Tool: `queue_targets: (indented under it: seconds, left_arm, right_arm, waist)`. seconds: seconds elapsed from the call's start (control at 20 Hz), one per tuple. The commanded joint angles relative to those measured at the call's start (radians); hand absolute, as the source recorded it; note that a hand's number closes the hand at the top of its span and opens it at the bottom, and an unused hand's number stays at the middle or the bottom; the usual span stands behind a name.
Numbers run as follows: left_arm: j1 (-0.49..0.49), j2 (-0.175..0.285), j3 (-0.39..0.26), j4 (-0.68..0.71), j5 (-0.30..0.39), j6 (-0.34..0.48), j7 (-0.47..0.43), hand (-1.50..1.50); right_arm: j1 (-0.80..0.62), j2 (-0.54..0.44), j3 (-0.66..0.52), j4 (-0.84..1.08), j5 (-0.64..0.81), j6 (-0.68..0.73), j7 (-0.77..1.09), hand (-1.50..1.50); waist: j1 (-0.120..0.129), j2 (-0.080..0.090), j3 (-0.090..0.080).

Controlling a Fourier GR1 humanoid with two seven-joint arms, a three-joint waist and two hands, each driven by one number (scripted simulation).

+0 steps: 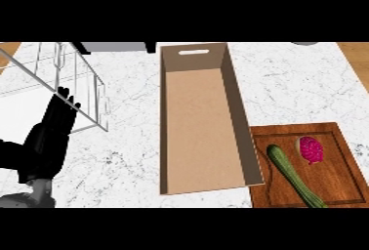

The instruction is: Pick the cupcake from the cutting board and place it in the cardboard box

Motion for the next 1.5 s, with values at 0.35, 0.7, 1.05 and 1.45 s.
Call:
queue_targets:
  seconds: [0.35, 0.7, 1.05, 1.45]
  left_arm:
    - [-0.003, -0.017, 0.003, 0.003, 0.005, -0.054, 0.012, 0.00]
    - [-0.045, -0.090, -0.009, 0.065, -0.069, -0.040, -0.008, 0.00]
    - [-0.033, -0.106, -0.002, 0.023, -0.092, -0.035, 0.020, 0.00]
    - [-0.095, -0.115, 0.066, 0.065, -0.098, -0.050, 0.063, 0.00]
  right_arm:
    - [-0.048, -0.205, -0.084, -0.381, -0.135, 0.201, 0.612, -1.50]
    - [-0.272, -0.165, 0.077, -0.382, 0.053, 0.197, 0.802, -1.50]
    - [-0.390, -0.099, 0.193, -0.296, 0.160, 0.189, 0.916, -1.50]
    - [-0.494, -0.002, 0.229, -0.156, 0.229, 0.251, 0.858, -1.50]
  waist:
    - [0.038, -0.003, 0.005]
    - [0.035, -0.002, 0.006]
    - [0.041, -0.002, 0.006]
    - [0.031, -0.003, 0.006]
